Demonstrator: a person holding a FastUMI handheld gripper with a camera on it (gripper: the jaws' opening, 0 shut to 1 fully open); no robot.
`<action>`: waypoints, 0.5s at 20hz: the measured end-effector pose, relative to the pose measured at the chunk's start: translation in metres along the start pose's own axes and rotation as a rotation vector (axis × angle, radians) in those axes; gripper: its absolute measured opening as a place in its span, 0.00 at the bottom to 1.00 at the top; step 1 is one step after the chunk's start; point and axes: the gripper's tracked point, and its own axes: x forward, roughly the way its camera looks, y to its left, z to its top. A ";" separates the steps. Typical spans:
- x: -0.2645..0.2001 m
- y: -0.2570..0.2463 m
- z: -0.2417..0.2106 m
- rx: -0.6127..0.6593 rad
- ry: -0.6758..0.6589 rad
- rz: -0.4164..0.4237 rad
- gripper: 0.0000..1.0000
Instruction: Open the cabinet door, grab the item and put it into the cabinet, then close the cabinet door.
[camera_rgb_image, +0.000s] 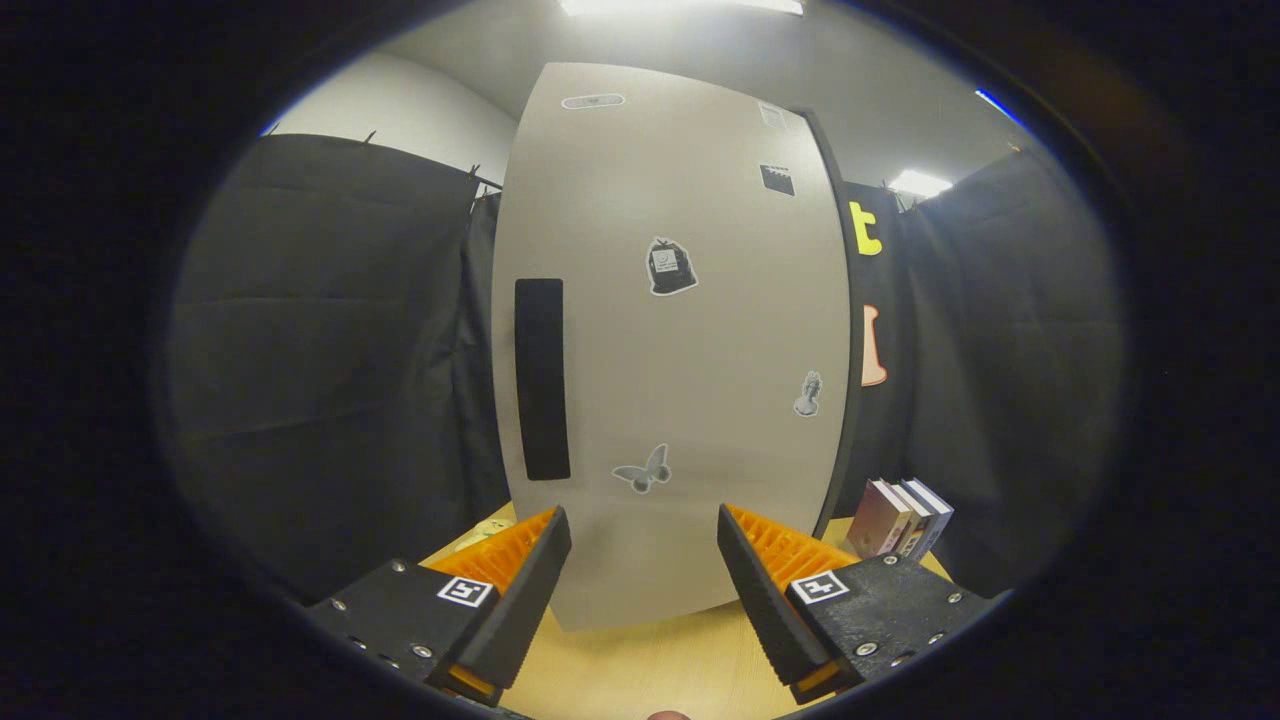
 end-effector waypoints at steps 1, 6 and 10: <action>0.007 -0.002 -0.002 0.001 0.004 0.006 0.92; 0.036 -0.011 -0.012 0.092 0.018 0.015 0.93; 0.041 -0.022 -0.019 0.110 0.035 -0.012 0.93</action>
